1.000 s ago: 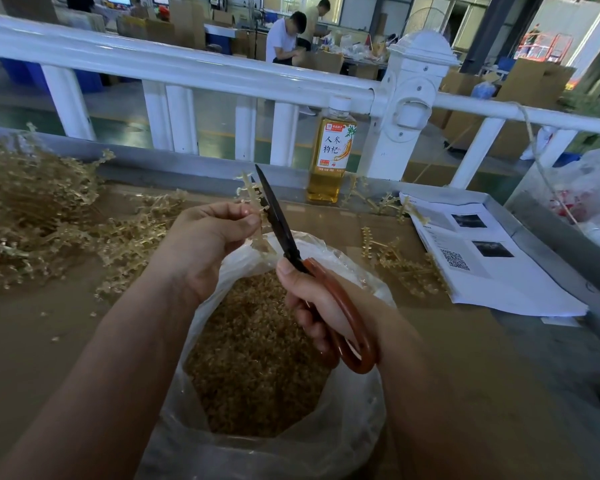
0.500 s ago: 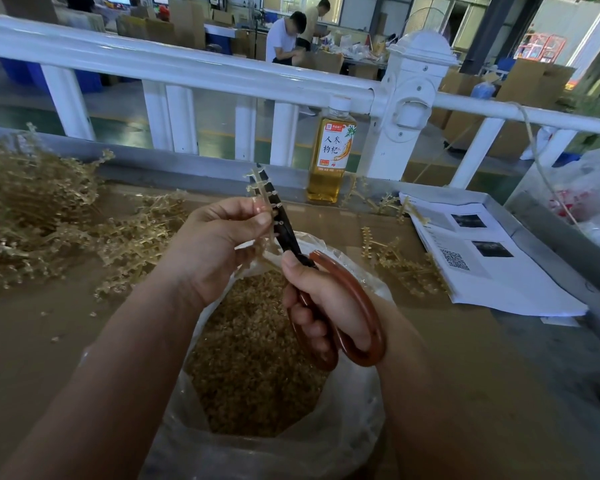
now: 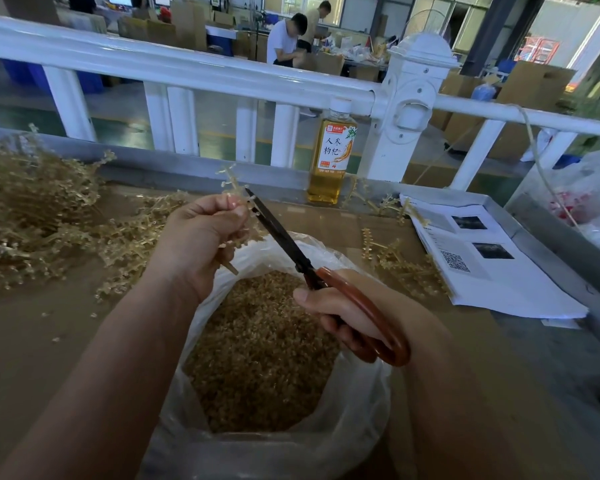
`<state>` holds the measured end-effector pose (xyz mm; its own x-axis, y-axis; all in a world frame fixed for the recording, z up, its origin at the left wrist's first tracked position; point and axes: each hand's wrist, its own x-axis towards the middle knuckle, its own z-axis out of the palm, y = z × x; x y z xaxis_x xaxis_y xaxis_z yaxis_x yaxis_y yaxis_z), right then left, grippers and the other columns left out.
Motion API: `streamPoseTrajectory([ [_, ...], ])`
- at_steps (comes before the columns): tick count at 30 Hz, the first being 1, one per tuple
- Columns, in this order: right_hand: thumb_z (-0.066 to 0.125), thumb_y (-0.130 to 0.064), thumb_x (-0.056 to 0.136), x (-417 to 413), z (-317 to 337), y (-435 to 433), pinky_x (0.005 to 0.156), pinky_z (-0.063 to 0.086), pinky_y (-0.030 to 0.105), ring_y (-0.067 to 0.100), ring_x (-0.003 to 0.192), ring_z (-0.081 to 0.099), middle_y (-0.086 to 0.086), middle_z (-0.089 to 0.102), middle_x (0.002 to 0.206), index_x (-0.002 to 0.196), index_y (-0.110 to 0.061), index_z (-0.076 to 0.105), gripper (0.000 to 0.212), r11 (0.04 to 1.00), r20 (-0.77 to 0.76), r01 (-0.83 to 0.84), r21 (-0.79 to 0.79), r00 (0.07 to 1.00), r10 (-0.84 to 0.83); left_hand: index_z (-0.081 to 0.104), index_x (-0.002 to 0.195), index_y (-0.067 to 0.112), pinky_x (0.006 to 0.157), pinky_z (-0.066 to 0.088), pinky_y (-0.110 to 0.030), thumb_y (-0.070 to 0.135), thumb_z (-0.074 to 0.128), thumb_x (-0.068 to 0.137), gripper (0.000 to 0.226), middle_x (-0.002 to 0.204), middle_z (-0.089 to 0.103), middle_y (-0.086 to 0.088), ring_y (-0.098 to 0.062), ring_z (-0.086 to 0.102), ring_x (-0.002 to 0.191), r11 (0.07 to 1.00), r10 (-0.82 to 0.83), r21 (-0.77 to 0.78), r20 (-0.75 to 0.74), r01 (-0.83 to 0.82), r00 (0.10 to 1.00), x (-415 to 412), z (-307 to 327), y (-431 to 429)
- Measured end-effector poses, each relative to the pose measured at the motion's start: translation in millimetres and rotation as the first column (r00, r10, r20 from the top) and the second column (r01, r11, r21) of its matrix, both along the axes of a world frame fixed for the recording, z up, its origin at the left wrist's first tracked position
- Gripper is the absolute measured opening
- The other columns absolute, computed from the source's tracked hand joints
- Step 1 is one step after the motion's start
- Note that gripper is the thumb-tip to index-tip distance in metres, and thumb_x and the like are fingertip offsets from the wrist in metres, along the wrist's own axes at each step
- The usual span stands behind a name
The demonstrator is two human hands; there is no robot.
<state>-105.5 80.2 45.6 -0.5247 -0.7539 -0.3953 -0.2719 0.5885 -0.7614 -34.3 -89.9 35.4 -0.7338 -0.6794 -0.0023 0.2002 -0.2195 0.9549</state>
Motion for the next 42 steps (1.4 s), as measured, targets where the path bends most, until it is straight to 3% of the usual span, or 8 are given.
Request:
streamPoseTrajectory([
  [6, 0.050, -0.043, 0.092, -0.8, -2.2, -0.4, 0.047, 0.038, 0.023, 0.003, 0.036, 0.043, -0.010, 0.050, 0.044, 0.070, -0.019, 0.051, 0.033, 0.999, 0.033, 0.011, -0.047, 0.999, -0.010, 0.056, 0.066, 0.018, 0.037, 0.036, -0.011, -0.001, 0.057, 0.087, 0.028, 0.050, 0.057, 0.012, 0.000, 0.052, 0.043, 0.992, 0.121, 0.052, -0.025, -0.119, 0.992, 1.5, 0.9, -5.3],
  [13, 0.058, -0.031, 0.090, -2.4, -4.9, -5.5, 0.045, 0.042, 0.017, 0.004, 0.041, 0.048, -0.010, 0.053, 0.043, 0.072, -0.017, 0.051, 0.024, 0.895, 0.020, 0.248, -0.371, 0.966, -0.260, 0.060, 0.066, 0.019, 0.039, 0.032, -0.013, 0.000, 0.058, 0.084, 0.027, 0.051, 0.060, 0.012, 0.000, 0.051, 0.042, 0.992, -0.050, -0.107, 0.109, 0.062, 0.993, 1.7, -0.5, 3.0],
  [16, 0.061, -0.025, 0.087, -3.1, -6.0, -9.2, 0.062, 0.053, 0.022, 0.011, 0.064, 0.063, -0.001, 0.066, 0.072, 0.085, -0.009, 0.057, 0.017, 0.840, -0.032, 0.282, -0.464, 0.942, -0.334, 0.064, 0.065, 0.016, 0.037, 0.035, -0.010, -0.004, 0.059, 0.082, 0.027, 0.051, 0.061, 0.009, -0.001, 0.052, 0.040, 0.979, -0.167, -0.103, 0.109, 0.179, 0.980, -0.1, -0.6, 15.3],
  [19, 0.067, -0.021, 0.083, -2.6, -6.8, -11.4, 0.081, 0.055, 0.036, 0.020, 0.085, 0.067, 0.006, 0.066, 0.091, 0.082, -0.015, 0.052, 0.016, 0.776, -0.019, 0.347, -0.527, 0.908, -0.419, 0.069, 0.061, 0.018, 0.050, 0.043, -0.020, -0.001, 0.063, 0.078, 0.026, 0.058, 0.064, 0.005, -0.005, 0.057, 0.048, 0.949, -0.275, -0.117, 0.153, 0.293, 0.949, -1.4, -2.4, 23.7],
  [24, 0.071, -0.016, 0.078, 0.7, -10.1, -15.1, 0.075, 0.055, 0.032, 0.017, 0.077, 0.066, -0.003, 0.063, 0.078, 0.075, -0.022, 0.049, 0.023, 0.717, -0.044, 0.372, -0.589, 0.872, -0.488, 0.067, 0.064, 0.014, 0.071, 0.038, -0.034, -0.005, 0.063, 0.077, 0.023, 0.063, 0.063, -0.006, -0.018, 0.057, 0.057, 0.928, -0.316, -0.141, 0.197, 0.345, 0.928, -2.8, -4.3, 34.2],
  [31, 0.071, -0.016, 0.079, -3.1, -11.9, -18.4, 0.072, 0.052, 0.027, 0.015, 0.077, 0.064, -0.009, 0.058, 0.075, 0.073, -0.027, 0.043, 0.031, 0.727, -0.117, 0.345, -0.594, 0.857, -0.503, 0.063, 0.079, 0.007, 0.058, 0.050, -0.021, -0.005, 0.061, 0.082, 0.012, 0.072, 0.061, -0.014, -0.019, 0.056, 0.063, 0.882, -0.259, -0.351, 0.192, 0.313, 0.946, -1.7, -1.4, 37.9],
  [35, 0.070, -0.011, 0.079, -3.8, -13.0, -18.9, 0.074, 0.053, 0.030, 0.016, 0.076, 0.063, -0.010, 0.056, 0.071, 0.073, -0.026, 0.044, 0.031, 0.685, -0.057, 0.373, -0.626, 0.854, -0.517, 0.065, 0.099, 0.025, 0.080, 0.053, -0.040, 0.009, 0.060, 0.087, 0.021, 0.087, 0.070, -0.012, -0.028, 0.066, 0.080, 0.809, -0.248, -0.484, 0.236, 0.335, 0.940, -1.8, -1.6, 38.1],
  [42, 0.070, -0.010, 0.079, -4.3, -17.2, -23.9, 0.075, 0.053, 0.032, 0.018, 0.079, 0.062, -0.009, 0.054, 0.073, 0.074, -0.025, 0.044, 0.031, 0.714, -0.079, 0.377, -0.590, 0.853, -0.516, 0.067, 0.073, 0.024, 0.047, 0.035, -0.012, 0.012, 0.056, 0.091, 0.025, 0.047, 0.055, 0.018, 0.002, 0.045, 0.044, 0.708, -0.145, -0.616, 0.353, 0.346, 0.925, -1.1, -0.4, 37.3],
])
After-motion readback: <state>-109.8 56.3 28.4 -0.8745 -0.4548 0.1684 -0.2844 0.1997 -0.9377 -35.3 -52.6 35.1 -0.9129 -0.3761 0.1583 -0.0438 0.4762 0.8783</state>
